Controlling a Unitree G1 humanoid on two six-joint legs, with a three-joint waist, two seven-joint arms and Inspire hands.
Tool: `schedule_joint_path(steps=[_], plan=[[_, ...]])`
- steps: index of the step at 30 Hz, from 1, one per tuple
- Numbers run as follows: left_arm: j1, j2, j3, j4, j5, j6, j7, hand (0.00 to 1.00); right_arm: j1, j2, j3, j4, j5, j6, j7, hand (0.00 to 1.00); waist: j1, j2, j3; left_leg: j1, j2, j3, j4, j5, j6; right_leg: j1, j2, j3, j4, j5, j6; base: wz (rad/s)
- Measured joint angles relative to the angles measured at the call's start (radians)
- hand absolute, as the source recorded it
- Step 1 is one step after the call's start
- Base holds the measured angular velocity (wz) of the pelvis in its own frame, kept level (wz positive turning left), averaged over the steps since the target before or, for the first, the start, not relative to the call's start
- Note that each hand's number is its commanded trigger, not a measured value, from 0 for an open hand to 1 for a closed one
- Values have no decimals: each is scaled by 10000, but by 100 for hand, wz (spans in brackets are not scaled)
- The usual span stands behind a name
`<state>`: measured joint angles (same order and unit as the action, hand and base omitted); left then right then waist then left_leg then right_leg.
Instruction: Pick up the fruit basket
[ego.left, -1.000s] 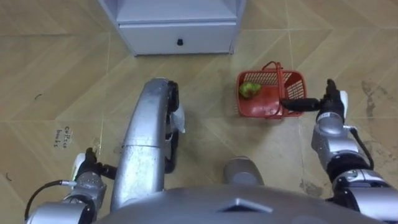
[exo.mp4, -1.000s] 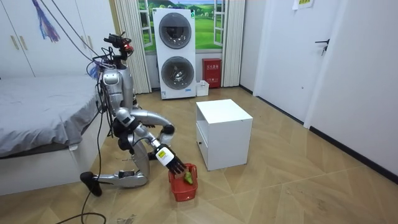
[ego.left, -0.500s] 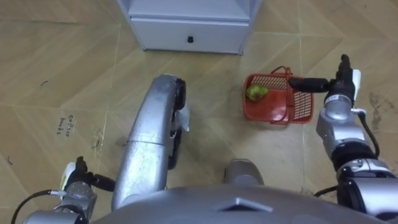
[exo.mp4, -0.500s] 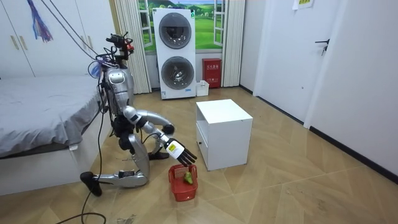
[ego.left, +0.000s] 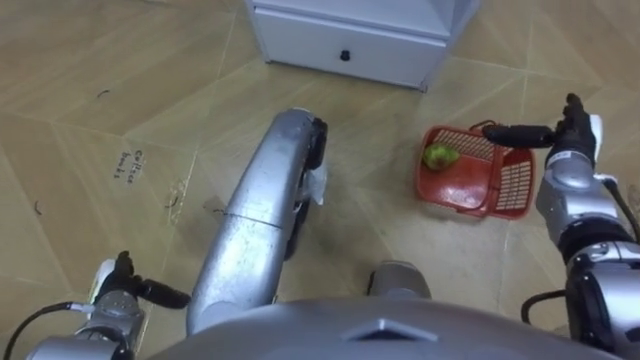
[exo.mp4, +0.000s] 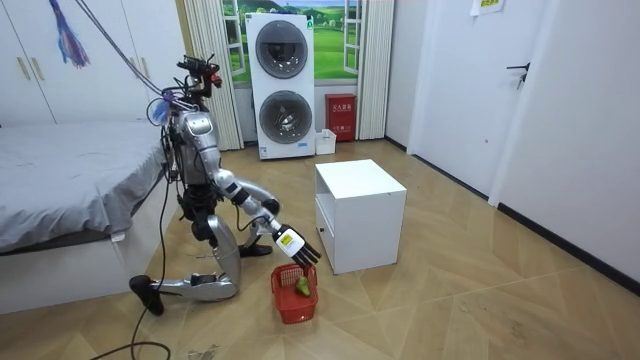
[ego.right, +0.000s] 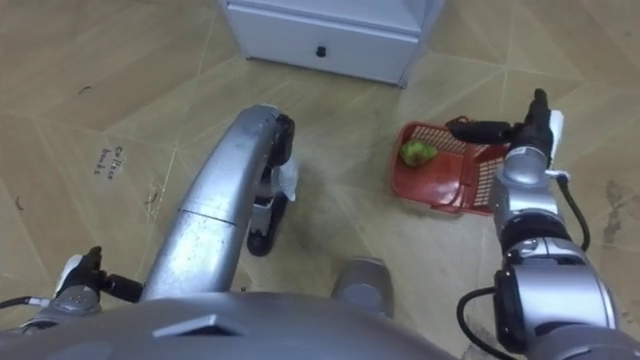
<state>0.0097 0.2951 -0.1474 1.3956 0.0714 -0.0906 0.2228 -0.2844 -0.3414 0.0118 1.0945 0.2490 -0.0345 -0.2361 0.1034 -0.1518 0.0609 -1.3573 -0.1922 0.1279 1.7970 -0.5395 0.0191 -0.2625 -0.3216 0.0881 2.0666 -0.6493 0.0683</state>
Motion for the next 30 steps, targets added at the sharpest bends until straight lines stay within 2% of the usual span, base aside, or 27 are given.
schedule_joint_path(steps=[3,7,11,16,20,25,30], plan=[[99,35,-161,-17,-25,129,-85,0,-23,-132,155,595,487,2,291,0,199,81,-4,-81,-1,54,-11,17,33,-61,-56,-31,-5,0,1,3],[162,77,-213,-18,-23,190,-403,0,-91,-225,337,1208,1392,35,701,0,395,88,-3,-224,5,101,-23,24,46,-227,-105,-16,5,0,1,0],[129,94,-242,-21,-12,190,-591,0,-159,-336,443,1633,1864,32,982,0,405,86,0,-348,-4,131,-24,35,69,-337,-138,-27,-9,0,1,3],[245,102,-428,-33,-20,223,-793,0,-160,-659,547,2353,2708,150,1488,0,428,350,25,-466,-39,142,9,70,134,-369,-147,-117,-21,-1,3,4],[294,107,-434,-33,-21,369,-825,0,-161,-739,550,2419,3021,161,1748,0,442,502,-11,-483,42,169,5,86,153,-454,-139,-88,45,-6,6,-3],[329,108,-506,-93,-25,470,-1031,0,-160,-760,553,2471,3129,358,1959,0,427,508,-17,-581,94,170,9,88,154,-591,-113,-59,59,-12,13,0],[566,109,-561,-415,-19,486,-1286,0,-160,-786,561,2560,3125,377,1992,0,424,502,-18,-657,218,221,6,95,164,-742,-97,16,91,-33,55,-1]])
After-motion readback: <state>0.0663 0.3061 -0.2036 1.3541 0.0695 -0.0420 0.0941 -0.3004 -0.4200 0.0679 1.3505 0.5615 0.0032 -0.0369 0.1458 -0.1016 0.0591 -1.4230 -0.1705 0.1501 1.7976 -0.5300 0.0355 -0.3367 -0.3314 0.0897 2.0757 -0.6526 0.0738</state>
